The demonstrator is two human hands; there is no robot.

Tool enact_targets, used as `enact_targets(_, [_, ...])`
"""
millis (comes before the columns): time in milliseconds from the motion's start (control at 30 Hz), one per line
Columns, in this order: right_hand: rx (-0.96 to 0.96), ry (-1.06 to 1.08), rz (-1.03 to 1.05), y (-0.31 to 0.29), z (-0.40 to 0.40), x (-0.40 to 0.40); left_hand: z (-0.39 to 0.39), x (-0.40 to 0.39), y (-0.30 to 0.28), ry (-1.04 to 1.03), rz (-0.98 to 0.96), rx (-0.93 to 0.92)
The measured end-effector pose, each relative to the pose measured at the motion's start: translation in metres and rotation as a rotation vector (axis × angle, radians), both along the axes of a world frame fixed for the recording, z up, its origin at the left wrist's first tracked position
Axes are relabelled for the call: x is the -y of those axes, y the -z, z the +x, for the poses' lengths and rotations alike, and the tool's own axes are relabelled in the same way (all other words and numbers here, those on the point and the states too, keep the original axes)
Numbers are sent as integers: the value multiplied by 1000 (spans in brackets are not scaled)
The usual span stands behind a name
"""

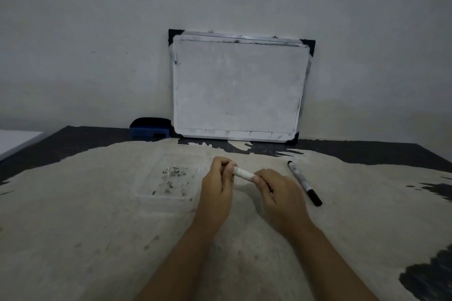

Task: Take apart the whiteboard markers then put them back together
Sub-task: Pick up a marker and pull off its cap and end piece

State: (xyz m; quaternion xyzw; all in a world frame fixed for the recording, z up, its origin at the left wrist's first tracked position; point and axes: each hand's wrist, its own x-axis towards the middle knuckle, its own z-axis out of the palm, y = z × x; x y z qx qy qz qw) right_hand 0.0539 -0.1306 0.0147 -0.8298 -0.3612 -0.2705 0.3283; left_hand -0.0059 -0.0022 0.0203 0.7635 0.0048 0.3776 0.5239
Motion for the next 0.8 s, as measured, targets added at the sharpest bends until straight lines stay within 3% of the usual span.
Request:
enact_targets(533, [222,109,-9,-5,5,3,1,9,1,-119,-36,4])
enact_targets(800, [335,154,-9,-8,2,3,2,19,-3,-147,-156,8])
